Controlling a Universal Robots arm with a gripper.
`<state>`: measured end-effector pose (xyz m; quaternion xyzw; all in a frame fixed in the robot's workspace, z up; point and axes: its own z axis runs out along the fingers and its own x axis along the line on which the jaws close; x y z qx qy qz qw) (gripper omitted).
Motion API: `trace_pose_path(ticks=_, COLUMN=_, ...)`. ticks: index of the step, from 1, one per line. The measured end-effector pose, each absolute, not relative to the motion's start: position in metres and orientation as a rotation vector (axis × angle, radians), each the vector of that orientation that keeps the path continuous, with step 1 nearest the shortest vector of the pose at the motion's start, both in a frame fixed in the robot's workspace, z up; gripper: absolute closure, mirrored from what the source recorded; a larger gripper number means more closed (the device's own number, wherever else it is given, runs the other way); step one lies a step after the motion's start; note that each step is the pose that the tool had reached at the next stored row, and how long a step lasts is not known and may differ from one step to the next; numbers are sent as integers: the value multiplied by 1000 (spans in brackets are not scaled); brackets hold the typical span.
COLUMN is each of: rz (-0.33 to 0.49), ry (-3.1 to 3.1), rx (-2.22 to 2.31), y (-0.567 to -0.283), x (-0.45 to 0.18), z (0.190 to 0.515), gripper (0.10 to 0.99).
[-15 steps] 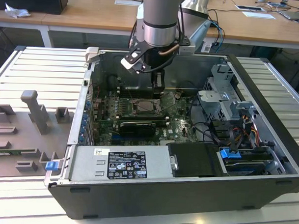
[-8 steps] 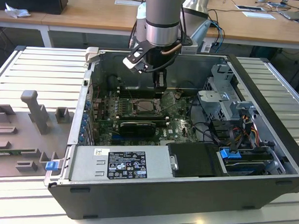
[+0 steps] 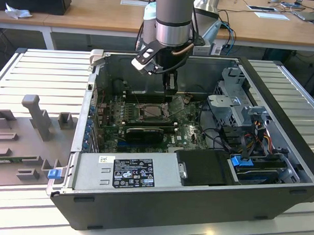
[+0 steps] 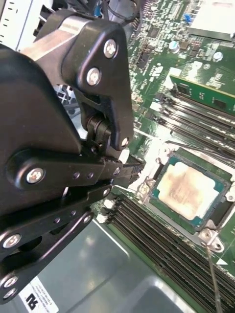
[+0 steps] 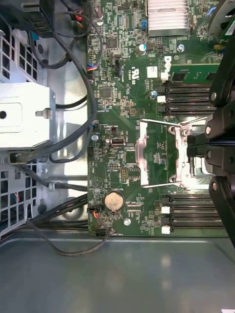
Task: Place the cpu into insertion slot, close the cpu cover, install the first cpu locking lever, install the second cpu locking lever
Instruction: 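Close the cpu cover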
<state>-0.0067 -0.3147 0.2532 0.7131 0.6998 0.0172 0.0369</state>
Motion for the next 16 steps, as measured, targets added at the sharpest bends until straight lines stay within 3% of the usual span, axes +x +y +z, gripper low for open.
trace_pose_path(ticks=16, rz=52, ry=2148, rx=2189, y=-315, x=22, z=257, gripper=980)
